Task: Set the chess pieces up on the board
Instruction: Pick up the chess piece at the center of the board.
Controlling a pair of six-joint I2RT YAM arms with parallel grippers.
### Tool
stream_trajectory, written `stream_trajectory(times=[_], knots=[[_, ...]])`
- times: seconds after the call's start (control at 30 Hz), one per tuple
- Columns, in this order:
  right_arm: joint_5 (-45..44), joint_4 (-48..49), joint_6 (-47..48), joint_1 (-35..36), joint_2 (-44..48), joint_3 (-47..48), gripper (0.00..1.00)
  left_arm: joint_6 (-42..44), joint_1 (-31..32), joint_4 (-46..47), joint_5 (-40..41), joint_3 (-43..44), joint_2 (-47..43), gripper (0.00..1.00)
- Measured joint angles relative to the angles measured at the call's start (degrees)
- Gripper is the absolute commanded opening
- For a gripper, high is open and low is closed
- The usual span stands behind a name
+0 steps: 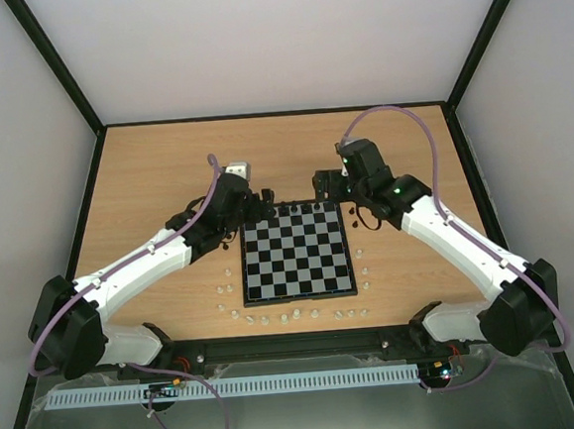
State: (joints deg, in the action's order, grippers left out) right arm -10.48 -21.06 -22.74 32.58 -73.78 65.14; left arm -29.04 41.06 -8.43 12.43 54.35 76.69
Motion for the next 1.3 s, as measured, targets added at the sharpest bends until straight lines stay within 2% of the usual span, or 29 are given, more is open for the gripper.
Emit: stream_trajectory(times=[0.63, 1.3], knots=[[8.6, 7.5, -2.9, 0.0, 5.0, -5.9, 0.99, 0.6, 0.0, 0.4, 3.1, -0.1, 0.1, 0.99], [9.0, 9.1, -3.5, 0.0, 8.9, -7.0, 0.99, 1.4, -0.8, -0.3, 9.1, -0.1, 1.6, 0.99]])
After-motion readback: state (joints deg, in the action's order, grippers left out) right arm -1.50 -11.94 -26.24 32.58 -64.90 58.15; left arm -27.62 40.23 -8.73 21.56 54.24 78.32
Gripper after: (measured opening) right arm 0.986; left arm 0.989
